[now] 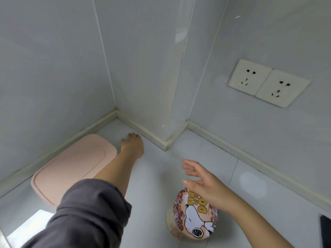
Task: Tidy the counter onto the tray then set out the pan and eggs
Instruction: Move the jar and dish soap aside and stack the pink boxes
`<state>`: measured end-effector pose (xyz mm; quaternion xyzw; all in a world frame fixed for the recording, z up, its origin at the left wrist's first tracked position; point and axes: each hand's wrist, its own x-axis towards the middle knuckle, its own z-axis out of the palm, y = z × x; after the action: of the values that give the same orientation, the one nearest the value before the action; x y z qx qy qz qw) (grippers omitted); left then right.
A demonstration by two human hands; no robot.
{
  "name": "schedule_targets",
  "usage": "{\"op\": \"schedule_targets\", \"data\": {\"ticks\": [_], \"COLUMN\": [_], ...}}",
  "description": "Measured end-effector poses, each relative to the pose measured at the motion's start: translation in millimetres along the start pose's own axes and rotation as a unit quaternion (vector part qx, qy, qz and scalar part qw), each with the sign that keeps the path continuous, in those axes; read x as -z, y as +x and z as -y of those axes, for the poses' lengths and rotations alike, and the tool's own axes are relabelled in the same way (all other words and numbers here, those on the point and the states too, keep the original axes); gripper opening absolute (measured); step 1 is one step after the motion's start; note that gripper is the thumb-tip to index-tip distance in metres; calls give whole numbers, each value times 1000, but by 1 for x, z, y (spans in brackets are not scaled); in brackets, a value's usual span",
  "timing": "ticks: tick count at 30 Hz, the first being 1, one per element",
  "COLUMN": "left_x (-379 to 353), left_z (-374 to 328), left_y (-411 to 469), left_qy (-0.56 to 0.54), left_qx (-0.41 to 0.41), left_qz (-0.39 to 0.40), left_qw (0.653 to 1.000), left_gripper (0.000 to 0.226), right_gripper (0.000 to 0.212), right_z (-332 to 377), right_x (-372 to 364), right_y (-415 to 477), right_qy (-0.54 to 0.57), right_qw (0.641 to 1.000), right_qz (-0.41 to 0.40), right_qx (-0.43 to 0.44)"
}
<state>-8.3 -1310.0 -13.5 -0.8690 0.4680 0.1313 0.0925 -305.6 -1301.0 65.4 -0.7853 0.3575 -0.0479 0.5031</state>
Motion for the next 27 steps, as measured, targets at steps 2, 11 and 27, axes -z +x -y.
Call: {"op": "schedule_targets", "data": {"ticks": [2,11,27], "left_x": [-3,-4,-4], "left_z": [4,23,27], "left_y": [16,52,46], "left_qy": [37,79,131], "left_qx": [0,-16,-106], "left_qz": [-2,-41,-18], "left_qw": [999,996,986], "left_gripper": [54,56,35], "right_gripper": [52,43,36], "right_z": [-3,-12,-9], "right_x": [-1,2,-3], "right_y": [9,35,35], "right_qy": [-4,22,59], "right_qw": [1000,1000,997], "right_qz": [14,-8,-45], "right_qx": [3,-4,-15]}}
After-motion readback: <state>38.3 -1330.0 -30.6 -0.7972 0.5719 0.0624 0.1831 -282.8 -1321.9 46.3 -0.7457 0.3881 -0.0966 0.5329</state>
